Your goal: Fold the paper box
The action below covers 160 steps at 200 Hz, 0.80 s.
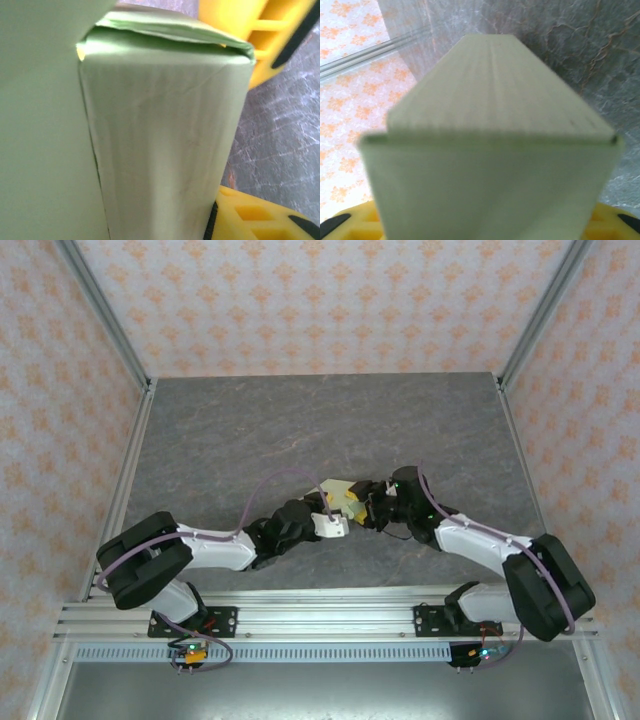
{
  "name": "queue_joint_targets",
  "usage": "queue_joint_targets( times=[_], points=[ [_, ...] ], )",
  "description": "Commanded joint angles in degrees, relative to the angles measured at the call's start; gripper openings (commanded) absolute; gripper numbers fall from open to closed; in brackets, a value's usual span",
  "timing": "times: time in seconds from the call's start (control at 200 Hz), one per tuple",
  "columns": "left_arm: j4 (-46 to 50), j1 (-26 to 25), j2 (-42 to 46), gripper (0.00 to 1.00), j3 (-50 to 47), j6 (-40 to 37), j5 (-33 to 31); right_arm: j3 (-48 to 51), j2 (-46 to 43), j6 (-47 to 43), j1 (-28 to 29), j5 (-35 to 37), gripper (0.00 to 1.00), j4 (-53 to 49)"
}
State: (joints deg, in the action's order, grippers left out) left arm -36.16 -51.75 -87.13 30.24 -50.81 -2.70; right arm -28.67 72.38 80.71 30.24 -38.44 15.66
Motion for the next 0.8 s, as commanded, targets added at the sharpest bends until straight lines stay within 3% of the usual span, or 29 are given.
queue_joint_targets(
  times=[0.0,0.205,0.305,0.47,0.686,0.796],
  points=[
    [3.24,0.42,1.44,0.44,1.90,1.65,-1.05,1.36,-2.57,1.46,0.39,0.58,0.58,-0.28],
    [12.38,0.43,3.86,0.43,4.03,4.22,-0.73,0.48,-6.12,-2.85,0.36,0.95,0.74,-8.53],
    [23.63,0.63,6.58,0.45,7.43,6.95,0.44,-0.33,-10.78,-6.11,-0.72,1.93,0.78,-14.75],
    [43.51,1.47,8.74,0.46,15.95,11.86,6.63,-4.14,-19.39,-11.59,-7.83,5.26,0.82,-24.33],
    [65.66,1.55,1.63,0.45,30.68,14.31,7.91,-11.68,-20.37,-20.66,-11.58,15.06,0.82,-35.79],
    [75.52,1.49,-2.83,0.43,35.90,15.28,8.80,-11.48,-20.26,-22.69,-12.01,13.85,0.83,-35.57]
  ],
)
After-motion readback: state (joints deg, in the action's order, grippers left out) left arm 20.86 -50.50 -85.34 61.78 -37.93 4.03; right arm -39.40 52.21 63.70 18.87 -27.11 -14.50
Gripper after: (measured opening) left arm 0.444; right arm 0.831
